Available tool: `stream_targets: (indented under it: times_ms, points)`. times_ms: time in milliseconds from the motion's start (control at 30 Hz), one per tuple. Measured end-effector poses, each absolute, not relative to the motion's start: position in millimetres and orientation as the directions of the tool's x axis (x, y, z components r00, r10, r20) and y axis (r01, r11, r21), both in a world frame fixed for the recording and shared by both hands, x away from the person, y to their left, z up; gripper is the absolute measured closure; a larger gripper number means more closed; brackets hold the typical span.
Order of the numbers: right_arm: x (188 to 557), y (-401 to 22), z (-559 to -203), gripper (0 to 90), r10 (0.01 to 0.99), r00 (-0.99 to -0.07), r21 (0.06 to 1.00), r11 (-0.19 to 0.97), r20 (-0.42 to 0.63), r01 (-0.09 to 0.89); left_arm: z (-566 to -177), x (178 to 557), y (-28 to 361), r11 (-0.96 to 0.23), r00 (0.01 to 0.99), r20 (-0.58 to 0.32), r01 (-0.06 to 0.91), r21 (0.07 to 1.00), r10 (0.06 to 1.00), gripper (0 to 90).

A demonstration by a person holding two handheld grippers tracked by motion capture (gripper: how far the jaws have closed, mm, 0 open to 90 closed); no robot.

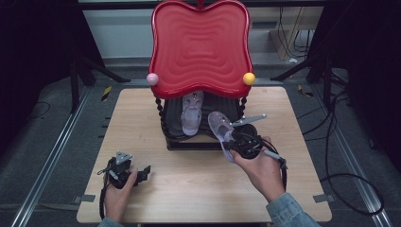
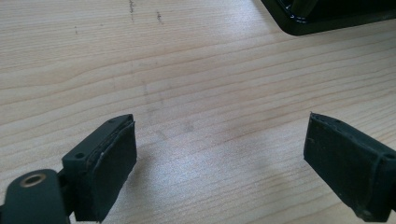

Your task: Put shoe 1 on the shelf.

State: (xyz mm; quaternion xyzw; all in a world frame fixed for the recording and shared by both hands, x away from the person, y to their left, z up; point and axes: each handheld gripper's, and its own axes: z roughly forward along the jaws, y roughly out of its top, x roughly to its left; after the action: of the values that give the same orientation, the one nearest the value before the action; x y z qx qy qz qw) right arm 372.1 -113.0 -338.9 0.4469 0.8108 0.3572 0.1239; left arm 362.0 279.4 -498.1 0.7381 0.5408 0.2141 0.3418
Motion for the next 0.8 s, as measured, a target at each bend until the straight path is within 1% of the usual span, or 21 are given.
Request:
stream_targets:
  times_ms: [267, 800]
  points:
    - [385.1, -106.5, -339.0, 86.6, 0.834, -0.54, 0.695, 0.319, 0.118, 0.644, -498.1, 362.5, 280.2, -0.182, 0.324, -0.054, 0.653, 0.735, 0.944, 9.0]
    - [404.5, -88.6, -341.5, 86.6, 0.875, -0.477, 0.746, 0.262, 0.083, 0.612, -497.9, 362.4, 281.4, -0.174, 0.32, -0.061, 0.653, 0.737, 0.945, 9.1]
